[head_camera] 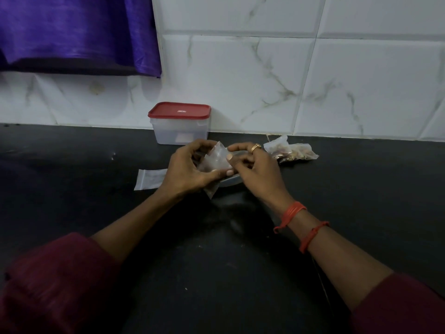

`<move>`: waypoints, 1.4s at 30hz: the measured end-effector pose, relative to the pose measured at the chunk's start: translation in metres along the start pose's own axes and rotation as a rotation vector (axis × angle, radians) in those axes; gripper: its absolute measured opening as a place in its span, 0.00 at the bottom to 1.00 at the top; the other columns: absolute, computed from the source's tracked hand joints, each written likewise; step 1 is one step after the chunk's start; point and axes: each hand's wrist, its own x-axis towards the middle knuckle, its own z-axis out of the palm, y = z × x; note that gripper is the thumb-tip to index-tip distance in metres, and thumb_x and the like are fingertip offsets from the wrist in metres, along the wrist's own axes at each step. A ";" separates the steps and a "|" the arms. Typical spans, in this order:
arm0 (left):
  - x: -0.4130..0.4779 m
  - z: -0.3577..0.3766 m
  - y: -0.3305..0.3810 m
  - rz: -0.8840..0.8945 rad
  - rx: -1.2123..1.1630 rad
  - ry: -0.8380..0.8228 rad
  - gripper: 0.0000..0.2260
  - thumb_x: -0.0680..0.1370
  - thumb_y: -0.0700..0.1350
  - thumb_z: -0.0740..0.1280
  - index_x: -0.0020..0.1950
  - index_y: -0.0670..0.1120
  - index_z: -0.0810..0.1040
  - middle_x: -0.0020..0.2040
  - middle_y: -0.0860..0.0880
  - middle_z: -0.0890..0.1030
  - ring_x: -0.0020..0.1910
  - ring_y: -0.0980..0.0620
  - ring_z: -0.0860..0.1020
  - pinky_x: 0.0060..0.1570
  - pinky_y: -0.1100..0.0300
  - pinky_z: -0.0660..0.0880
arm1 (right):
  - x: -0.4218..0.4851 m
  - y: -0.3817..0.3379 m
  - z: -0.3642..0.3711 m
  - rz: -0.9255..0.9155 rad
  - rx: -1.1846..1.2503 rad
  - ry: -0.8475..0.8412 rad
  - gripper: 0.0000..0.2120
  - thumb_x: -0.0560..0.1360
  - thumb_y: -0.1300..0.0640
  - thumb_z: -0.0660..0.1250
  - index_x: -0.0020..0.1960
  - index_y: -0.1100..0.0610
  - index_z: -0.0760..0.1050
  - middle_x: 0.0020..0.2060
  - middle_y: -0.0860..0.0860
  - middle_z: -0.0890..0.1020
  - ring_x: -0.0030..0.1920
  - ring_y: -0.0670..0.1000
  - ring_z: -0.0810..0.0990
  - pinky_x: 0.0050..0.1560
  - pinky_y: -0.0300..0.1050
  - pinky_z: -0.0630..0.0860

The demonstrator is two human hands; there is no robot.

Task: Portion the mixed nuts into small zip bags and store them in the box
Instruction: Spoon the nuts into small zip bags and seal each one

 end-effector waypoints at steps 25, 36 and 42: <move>0.001 -0.005 0.013 -0.098 -0.346 -0.187 0.19 0.68 0.46 0.76 0.58 0.48 0.79 0.50 0.52 0.85 0.50 0.55 0.84 0.48 0.64 0.80 | 0.010 0.011 -0.025 -0.036 0.167 -0.159 0.16 0.68 0.58 0.80 0.53 0.50 0.80 0.43 0.48 0.86 0.44 0.45 0.86 0.45 0.39 0.81; 0.004 -0.006 0.002 -0.183 -0.317 -0.278 0.12 0.72 0.38 0.74 0.55 0.41 0.82 0.48 0.49 0.86 0.50 0.52 0.85 0.48 0.63 0.80 | 0.015 0.016 -0.026 -0.027 0.255 -0.124 0.12 0.75 0.57 0.74 0.57 0.59 0.83 0.49 0.52 0.87 0.51 0.48 0.86 0.56 0.47 0.82; 0.002 -0.007 0.008 -0.179 -0.350 -0.254 0.16 0.68 0.48 0.75 0.52 0.41 0.83 0.47 0.47 0.87 0.48 0.51 0.85 0.47 0.63 0.81 | 0.015 0.020 -0.025 -0.051 0.206 -0.119 0.12 0.73 0.56 0.76 0.54 0.59 0.84 0.47 0.52 0.87 0.50 0.49 0.86 0.55 0.47 0.82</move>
